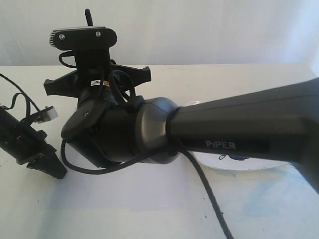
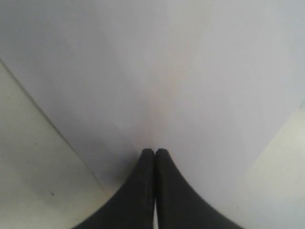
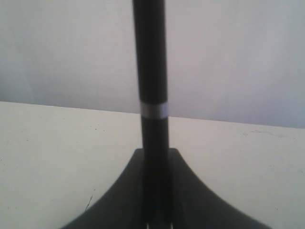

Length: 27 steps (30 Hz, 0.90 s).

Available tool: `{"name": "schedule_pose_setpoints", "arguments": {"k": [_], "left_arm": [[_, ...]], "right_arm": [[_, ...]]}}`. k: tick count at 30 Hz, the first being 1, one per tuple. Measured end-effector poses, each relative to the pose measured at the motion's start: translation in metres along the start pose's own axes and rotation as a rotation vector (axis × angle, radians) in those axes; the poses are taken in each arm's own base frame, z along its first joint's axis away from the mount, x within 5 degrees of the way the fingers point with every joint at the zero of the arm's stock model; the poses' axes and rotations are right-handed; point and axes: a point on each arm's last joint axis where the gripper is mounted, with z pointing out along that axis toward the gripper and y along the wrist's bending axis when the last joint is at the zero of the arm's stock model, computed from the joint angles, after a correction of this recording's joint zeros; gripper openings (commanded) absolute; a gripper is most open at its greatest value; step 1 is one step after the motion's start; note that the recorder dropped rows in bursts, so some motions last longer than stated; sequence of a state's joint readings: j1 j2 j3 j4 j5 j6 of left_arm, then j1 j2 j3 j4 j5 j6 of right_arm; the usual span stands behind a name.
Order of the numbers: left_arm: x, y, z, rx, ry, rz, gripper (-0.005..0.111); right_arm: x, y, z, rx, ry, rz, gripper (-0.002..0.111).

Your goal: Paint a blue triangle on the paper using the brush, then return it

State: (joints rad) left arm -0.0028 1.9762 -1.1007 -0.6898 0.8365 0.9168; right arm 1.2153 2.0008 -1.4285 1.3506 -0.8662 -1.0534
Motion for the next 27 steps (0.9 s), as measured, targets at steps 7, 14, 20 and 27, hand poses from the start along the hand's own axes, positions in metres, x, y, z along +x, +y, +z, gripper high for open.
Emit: {"name": "schedule_pose_setpoints", "arguments": {"k": [7,14,20,27], "left_arm": [[-0.0004,-0.0002,0.0000,0.003,-0.005,-0.003,0.000],[-0.0010,-0.0005,0.0000,0.006,-0.010,-0.007,0.000],[-0.0009,-0.0007,0.0000,0.008,-0.009,-0.007,0.000],[-0.0009,-0.0007,0.0000,0.008,-0.009,-0.007,0.000]], "right_arm": [[-0.0006,-0.0029,0.0023,0.014,0.006,0.017,0.000],[0.0014,-0.0004,0.0022,-0.013,0.028,0.023,0.000],[0.0015,-0.0005,0.0022,-0.012,0.030,0.024,0.000],[0.0028,-0.0024,0.0022,0.009,0.044,0.030,0.000]]}}
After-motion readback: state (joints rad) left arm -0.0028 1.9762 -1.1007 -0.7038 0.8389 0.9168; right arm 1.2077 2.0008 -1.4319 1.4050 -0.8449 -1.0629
